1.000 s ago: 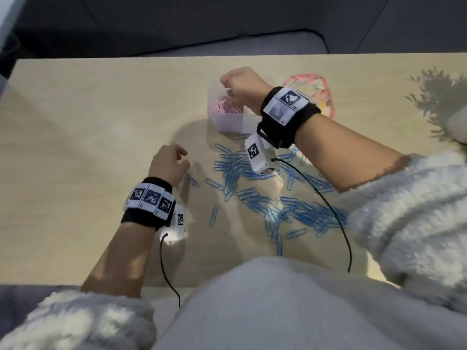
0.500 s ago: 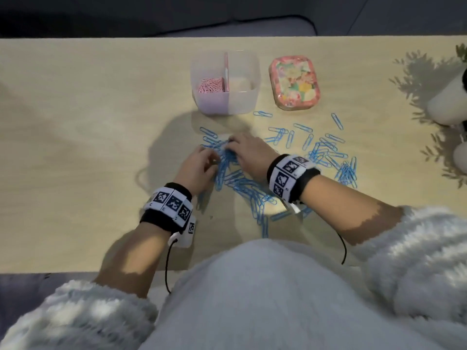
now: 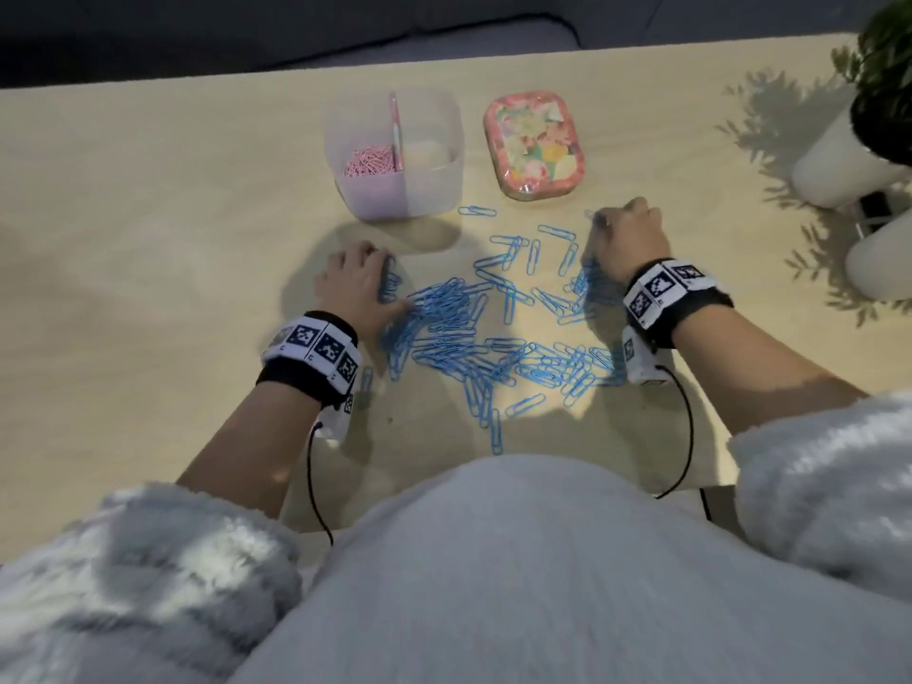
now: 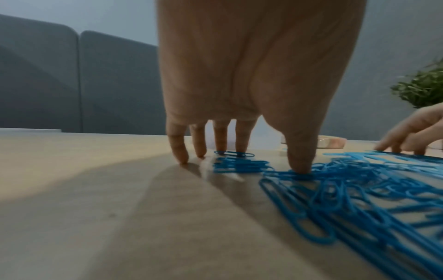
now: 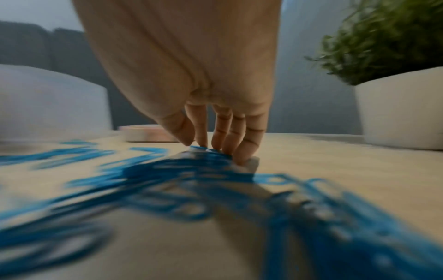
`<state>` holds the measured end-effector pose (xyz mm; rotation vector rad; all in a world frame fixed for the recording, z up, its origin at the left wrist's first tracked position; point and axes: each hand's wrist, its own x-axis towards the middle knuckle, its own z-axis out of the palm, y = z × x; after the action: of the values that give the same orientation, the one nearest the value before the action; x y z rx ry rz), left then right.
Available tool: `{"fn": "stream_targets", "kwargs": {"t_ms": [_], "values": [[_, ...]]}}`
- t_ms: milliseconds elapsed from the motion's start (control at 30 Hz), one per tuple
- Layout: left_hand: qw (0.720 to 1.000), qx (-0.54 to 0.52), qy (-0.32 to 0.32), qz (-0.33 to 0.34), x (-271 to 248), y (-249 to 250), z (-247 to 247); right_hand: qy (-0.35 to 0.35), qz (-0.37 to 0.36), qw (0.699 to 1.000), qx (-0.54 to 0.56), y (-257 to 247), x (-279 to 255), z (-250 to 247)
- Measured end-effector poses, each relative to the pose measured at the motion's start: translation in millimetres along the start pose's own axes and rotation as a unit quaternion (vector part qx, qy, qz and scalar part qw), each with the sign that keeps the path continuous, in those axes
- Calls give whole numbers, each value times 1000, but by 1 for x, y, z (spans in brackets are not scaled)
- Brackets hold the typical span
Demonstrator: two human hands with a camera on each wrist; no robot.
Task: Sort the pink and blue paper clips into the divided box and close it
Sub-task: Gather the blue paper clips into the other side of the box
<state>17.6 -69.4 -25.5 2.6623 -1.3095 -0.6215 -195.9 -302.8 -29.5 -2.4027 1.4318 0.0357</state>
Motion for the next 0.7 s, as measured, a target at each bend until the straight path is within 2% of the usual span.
{"fn": "stream_targets", "kwargs": {"t_ms": [133,267,367,433,467,567,700], "values": [[999,-13,25,39,1,23,7,-7,-103,995,-15,-42,-36,25],[995,-57,17,74,-2,41,15,-64,-180,981,22,-68,-50,39],[994,-74,29,73,-3,34,7,-91,-155,979,101,-66,-34,24],[995,-54,26,77,-3,25,-4,-100,-125,983,86,-59,-23,13],[996,-39,5,82,-3,22,-8,-118,-121,984,62,-58,-21,11],[993,-16,-67,100,-2,25,-8,-177,-151,972,-8,-73,-35,16],[990,-24,-64,120,2,38,0,-150,-203,967,-24,-99,-57,34]]}}
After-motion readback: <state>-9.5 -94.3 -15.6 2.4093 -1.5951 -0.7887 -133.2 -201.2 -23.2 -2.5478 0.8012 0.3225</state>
